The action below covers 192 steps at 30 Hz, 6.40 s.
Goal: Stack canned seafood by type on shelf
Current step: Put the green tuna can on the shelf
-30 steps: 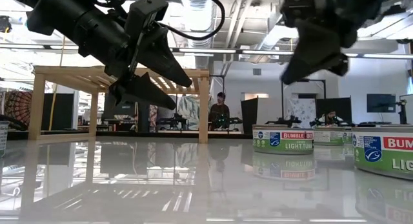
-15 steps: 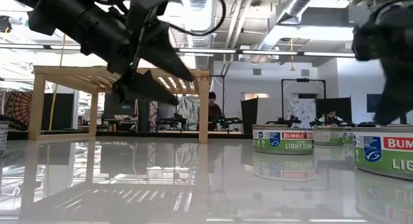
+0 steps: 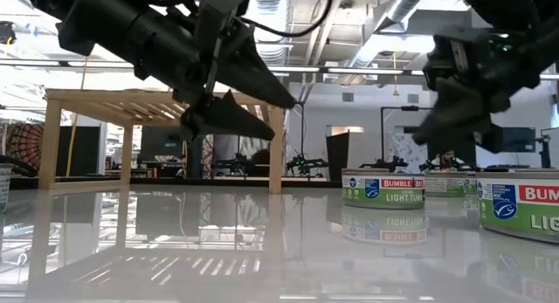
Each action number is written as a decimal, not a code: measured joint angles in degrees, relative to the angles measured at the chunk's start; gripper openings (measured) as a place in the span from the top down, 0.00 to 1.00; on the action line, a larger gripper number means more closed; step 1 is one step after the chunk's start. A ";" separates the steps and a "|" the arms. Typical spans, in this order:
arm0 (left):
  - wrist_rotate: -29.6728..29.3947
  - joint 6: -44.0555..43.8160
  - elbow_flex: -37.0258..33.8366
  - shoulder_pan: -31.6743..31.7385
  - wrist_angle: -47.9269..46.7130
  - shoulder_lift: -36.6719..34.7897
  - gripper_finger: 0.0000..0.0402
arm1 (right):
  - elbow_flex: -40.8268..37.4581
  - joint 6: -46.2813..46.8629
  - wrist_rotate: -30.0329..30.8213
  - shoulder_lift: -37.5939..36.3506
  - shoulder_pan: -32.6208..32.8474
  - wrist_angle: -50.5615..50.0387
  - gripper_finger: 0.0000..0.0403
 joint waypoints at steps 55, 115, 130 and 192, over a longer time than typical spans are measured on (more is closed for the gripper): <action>-0.13 -2.21 0.73 0.23 -0.27 1.65 0.38 | 0.42 10.39 2.21 21.48 4.39 18.18 0.81; 5.44 -19.38 12.62 1.55 -6.62 13.64 0.38 | 4.94 9.68 4.56 27.64 10.88 19.87 0.84; 5.58 -19.31 12.64 1.57 -7.51 13.63 0.38 | 5.05 7.51 4.44 29.11 10.71 22.56 0.84; 14.60 -42.93 12.66 1.57 -3.86 13.63 0.38 | 4.98 10.83 4.45 29.15 9.96 19.42 0.95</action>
